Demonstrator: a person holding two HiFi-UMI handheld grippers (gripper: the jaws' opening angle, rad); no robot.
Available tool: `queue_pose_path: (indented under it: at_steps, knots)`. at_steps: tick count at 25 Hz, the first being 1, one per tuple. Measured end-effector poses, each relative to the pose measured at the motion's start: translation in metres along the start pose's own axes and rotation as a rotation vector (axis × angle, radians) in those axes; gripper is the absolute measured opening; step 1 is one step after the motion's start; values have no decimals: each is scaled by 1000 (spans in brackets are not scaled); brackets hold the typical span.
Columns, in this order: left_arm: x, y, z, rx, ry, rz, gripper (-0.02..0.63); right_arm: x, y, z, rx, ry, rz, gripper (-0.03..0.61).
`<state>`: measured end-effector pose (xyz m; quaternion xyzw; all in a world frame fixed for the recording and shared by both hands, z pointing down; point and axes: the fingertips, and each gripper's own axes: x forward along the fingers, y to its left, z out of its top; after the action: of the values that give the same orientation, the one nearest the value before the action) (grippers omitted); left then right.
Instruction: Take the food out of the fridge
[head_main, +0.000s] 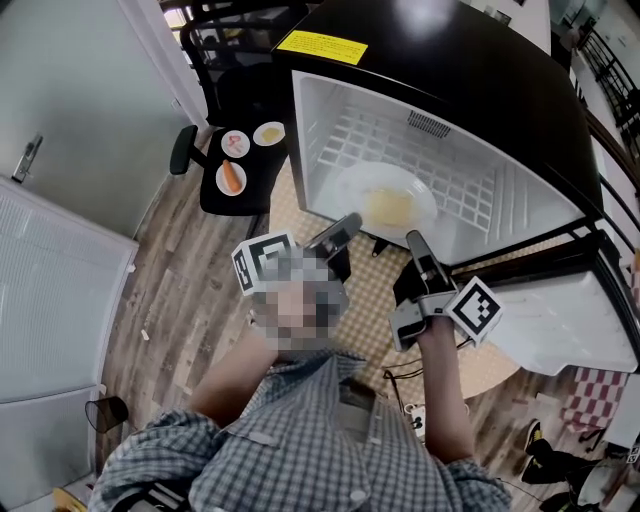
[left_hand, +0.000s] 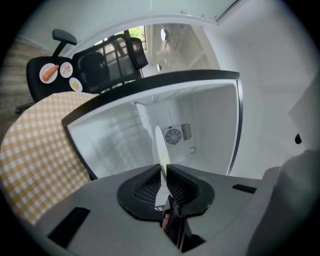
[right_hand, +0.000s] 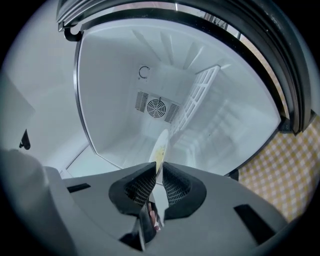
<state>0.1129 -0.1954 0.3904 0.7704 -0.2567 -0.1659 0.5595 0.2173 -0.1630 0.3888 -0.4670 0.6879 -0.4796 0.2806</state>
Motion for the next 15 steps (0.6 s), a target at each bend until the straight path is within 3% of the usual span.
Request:
queue_pose_path:
  at_steps: [15]
  knots:
    - [-70, 48, -8, -7, -65, 118, 40, 12, -10, -76, -32, 238, 8, 38]
